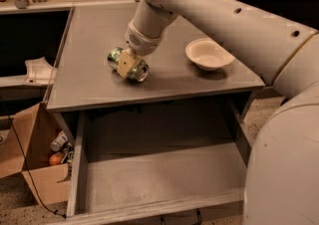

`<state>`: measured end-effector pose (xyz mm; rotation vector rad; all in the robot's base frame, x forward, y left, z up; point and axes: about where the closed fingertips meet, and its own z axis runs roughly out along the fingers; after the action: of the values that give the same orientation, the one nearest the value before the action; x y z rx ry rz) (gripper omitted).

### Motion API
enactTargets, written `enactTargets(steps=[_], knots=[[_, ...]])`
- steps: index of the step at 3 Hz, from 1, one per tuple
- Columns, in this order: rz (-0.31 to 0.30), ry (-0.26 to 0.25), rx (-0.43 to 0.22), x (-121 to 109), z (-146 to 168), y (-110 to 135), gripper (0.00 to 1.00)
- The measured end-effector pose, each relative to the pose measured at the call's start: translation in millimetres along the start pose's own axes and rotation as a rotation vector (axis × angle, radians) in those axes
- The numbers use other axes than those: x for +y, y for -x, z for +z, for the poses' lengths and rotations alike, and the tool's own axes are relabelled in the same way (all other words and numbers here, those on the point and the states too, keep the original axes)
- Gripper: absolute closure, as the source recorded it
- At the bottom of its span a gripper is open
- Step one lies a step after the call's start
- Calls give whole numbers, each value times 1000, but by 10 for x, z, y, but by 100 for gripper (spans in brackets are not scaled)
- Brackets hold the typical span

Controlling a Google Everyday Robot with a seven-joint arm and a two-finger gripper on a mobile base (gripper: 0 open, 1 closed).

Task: Place green can into top drawer

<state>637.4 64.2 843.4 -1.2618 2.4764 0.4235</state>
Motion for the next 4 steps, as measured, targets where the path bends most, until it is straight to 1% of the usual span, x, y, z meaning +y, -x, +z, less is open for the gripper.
enactTargets(steps=[1, 2, 3, 4], knots=[[-29, 7, -14, 30, -115, -10, 100], [-73, -1, -57, 111, -381, -45, 100], [-123, -31, -105, 220, -603, -132, 100], [-116, -36, -116, 259, -593, -331, 100]])
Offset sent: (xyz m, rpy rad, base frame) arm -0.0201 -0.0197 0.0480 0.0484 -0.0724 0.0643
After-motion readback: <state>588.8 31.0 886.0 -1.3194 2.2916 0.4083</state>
